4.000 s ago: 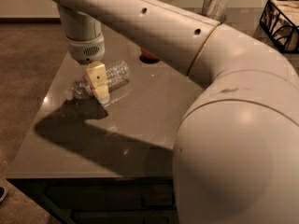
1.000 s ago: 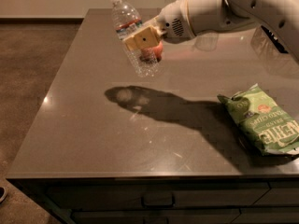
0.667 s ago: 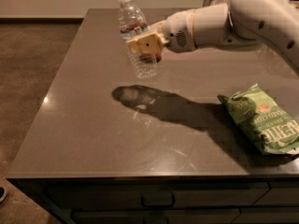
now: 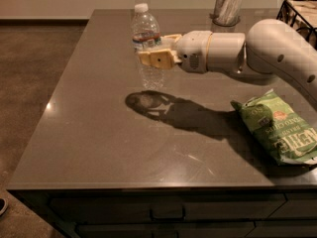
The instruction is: Place water bottle upright
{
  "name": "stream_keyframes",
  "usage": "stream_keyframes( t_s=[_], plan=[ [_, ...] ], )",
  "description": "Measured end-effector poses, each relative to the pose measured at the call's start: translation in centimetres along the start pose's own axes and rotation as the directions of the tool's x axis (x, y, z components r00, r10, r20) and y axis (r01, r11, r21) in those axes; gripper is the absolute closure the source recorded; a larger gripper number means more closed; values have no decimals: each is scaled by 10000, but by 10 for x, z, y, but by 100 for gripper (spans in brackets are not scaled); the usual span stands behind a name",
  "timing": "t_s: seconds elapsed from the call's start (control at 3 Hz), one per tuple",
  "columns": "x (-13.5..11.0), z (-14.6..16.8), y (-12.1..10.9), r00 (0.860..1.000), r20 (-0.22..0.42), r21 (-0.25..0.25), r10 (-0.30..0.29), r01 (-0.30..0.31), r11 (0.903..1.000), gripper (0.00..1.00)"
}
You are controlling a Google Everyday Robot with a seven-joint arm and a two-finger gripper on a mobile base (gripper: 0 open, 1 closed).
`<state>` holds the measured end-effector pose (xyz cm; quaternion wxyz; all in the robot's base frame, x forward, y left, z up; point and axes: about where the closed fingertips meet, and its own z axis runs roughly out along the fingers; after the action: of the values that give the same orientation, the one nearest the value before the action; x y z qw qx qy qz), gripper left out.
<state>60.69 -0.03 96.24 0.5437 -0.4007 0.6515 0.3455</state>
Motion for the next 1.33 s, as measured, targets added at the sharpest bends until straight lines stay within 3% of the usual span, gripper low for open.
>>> stream_keyframes(
  t_s=[0.67,1.33],
  plan=[
    [22,9,10,9958,855,-76,-342,349,9994,100],
    [32,19,15,9945,918,3,-507,509,9987,100]
  ],
)
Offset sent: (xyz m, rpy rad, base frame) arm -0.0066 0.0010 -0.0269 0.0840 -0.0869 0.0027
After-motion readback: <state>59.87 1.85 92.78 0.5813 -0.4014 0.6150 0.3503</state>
